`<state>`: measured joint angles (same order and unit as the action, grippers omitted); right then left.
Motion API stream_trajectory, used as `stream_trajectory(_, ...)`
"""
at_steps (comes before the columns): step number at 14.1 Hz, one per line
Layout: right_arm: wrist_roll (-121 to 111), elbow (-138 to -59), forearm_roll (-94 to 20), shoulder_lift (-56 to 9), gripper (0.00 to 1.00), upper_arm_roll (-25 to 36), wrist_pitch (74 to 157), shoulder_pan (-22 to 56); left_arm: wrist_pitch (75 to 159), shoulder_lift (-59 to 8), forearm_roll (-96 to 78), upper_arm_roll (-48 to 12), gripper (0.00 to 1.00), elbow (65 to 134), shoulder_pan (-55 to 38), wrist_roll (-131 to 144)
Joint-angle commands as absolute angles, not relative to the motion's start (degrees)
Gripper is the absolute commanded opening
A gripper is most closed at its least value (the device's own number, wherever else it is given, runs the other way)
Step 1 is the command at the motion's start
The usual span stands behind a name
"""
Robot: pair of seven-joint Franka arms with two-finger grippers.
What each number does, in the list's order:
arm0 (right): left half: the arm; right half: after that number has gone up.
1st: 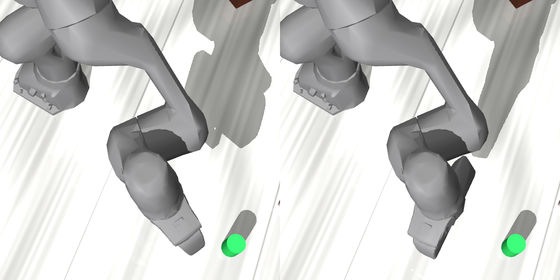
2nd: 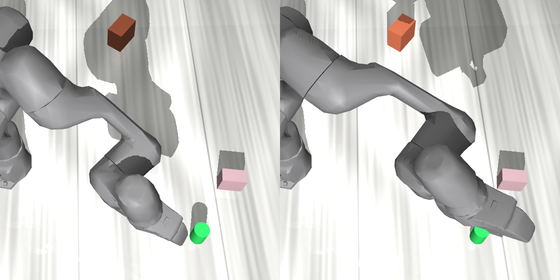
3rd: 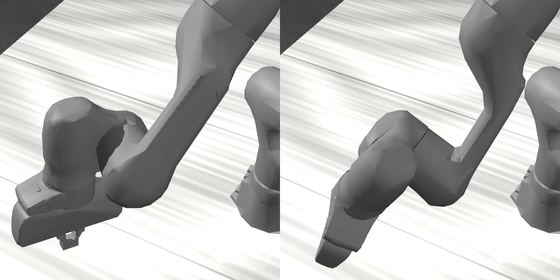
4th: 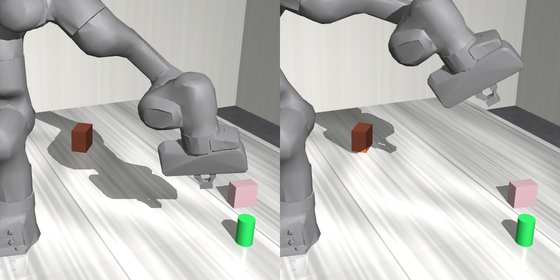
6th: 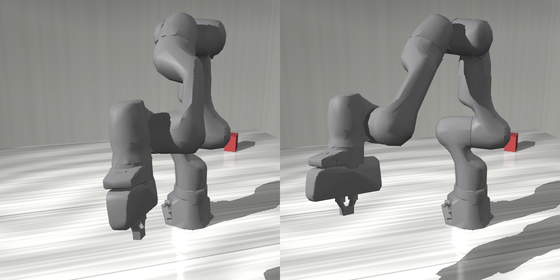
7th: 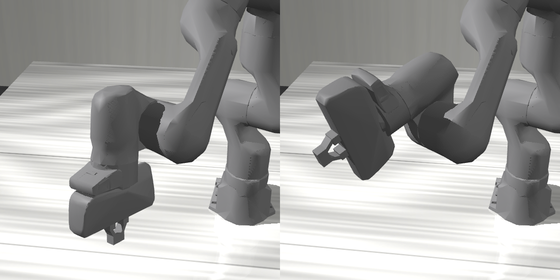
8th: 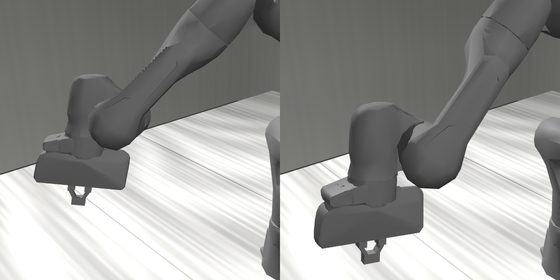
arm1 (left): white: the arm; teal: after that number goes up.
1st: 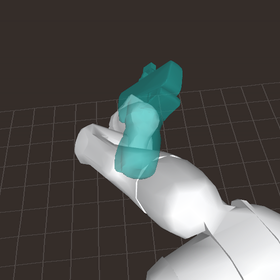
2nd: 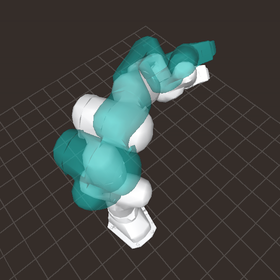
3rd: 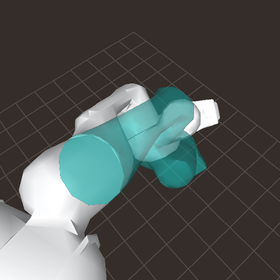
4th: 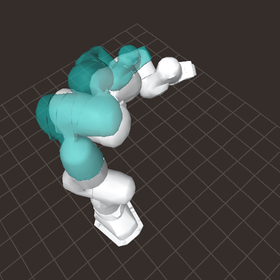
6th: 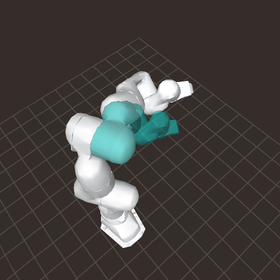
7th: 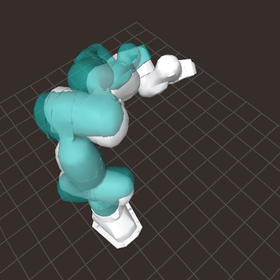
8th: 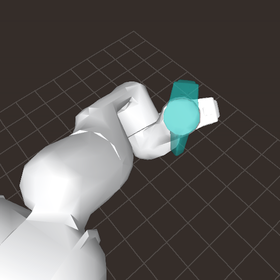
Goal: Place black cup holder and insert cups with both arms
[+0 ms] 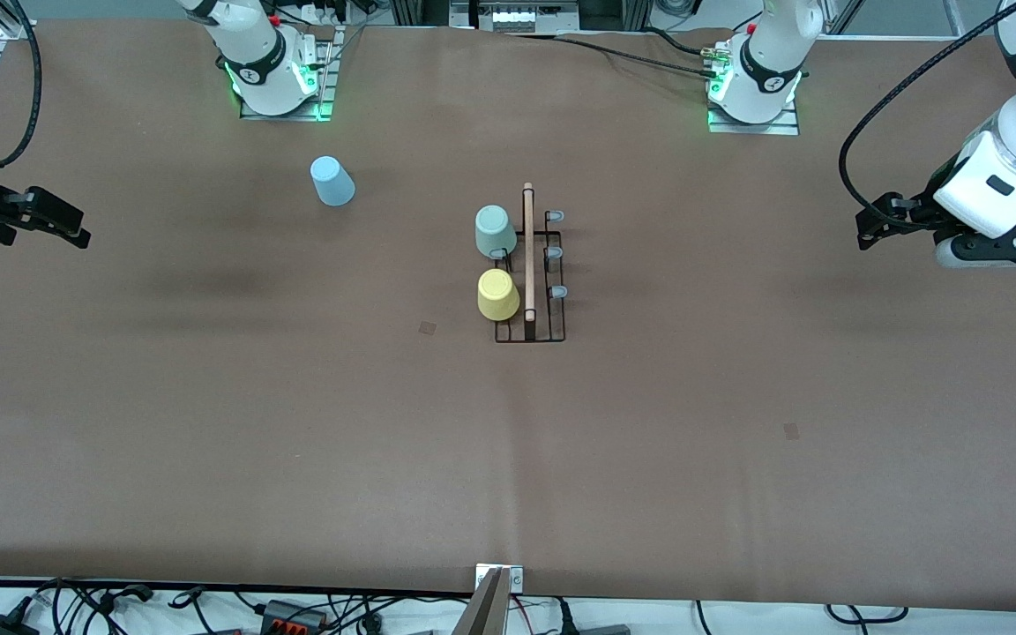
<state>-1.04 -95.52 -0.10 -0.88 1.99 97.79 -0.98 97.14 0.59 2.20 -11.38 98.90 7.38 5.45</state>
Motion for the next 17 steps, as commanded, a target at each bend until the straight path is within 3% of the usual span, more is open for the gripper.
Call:
stream_trajectory(1, -1.06, -96.24, 0.09, -0.35, 1.00, 0.71, 98.17, -1.93, 96.59, 0.79, 1.49, -11.78, 1.00, 98.61, 7.91, 5.27)
stream_trajectory(17, -1.76, -96.86, 0.26, 0.35, 1.00, 0.18, 96.33, -2.29, 96.59, 0.79, 1.49, -11.78, 1.00, 98.53, 7.82, 5.54)
